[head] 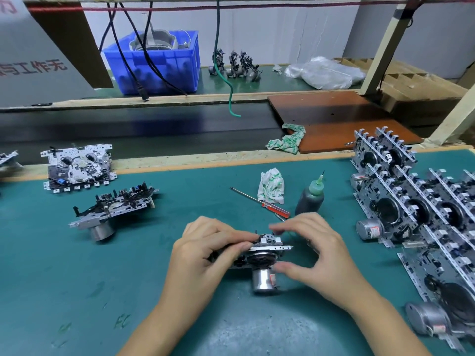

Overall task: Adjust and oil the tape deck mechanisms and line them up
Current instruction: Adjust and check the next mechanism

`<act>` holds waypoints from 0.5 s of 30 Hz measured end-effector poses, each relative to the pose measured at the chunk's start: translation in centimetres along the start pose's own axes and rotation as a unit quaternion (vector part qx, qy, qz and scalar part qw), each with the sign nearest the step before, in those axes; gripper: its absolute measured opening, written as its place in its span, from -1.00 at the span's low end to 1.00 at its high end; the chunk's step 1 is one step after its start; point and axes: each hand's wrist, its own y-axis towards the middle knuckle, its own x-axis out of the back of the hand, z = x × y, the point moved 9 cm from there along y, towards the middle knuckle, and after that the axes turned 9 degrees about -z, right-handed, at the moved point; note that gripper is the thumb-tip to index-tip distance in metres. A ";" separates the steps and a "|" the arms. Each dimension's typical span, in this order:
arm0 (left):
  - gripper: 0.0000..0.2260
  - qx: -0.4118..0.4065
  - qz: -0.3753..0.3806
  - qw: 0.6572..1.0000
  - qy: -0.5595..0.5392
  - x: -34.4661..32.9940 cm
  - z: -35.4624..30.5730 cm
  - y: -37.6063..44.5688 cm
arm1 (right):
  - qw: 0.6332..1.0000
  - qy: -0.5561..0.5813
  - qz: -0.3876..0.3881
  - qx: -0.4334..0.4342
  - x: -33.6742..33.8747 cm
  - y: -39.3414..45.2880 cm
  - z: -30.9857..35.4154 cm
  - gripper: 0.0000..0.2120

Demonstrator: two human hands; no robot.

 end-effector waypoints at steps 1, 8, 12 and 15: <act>-0.80 -0.001 -0.001 1.000 0.000 0.0 0.0 0.0 | 0.998 0.049 0.017 -0.030 -0.5 0.0 -0.3 -0.57; -0.80 -0.007 0.001 1.000 0.000 0.1 -0.2 0.0 | 0.985 0.145 0.045 -0.077 -2.4 0.3 -0.3 -0.70; -0.81 -0.012 -0.007 1.000 0.002 0.0 -0.1 0.0 | 0.983 0.151 0.050 -0.089 -2.6 0.3 -0.6 -0.72; -0.83 -0.009 -0.002 1.000 -0.013 0.0 0.0 0.1 | 0.980 0.162 0.045 -0.106 -2.5 0.4 -0.9 -0.73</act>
